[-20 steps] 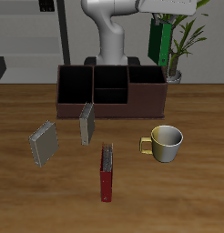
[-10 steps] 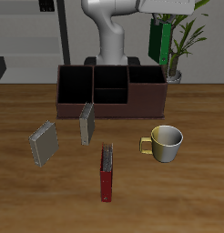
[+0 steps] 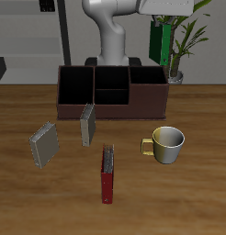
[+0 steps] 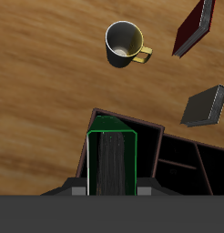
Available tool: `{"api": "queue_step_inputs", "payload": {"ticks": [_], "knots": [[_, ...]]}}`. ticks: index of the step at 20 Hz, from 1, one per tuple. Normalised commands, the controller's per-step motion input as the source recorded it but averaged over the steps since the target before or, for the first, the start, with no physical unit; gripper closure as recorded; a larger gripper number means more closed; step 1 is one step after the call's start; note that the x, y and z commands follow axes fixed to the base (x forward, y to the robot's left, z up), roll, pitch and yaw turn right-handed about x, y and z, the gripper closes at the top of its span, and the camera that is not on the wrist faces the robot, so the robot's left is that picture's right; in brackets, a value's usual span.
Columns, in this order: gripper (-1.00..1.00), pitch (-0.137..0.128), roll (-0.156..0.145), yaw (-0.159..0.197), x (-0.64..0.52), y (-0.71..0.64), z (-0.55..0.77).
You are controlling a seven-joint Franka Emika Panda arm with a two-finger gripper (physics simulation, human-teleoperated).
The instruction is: Place the green book into the back desk caddy's right compartment
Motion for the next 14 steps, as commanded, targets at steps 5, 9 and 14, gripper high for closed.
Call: {"api": "queue_step_inputs", "payload": {"ticks": [5, 9, 14], "knots": [[1.0, -0.002, -0.041, -0.01, 0.05, -0.18, -0.02], [1.0, 0.018, -0.001, -0.008, 0.03, -0.05, -0.1], [1.0, 0.022, 0.018, -0.002, 0.04, 0.03, -0.12]]}}
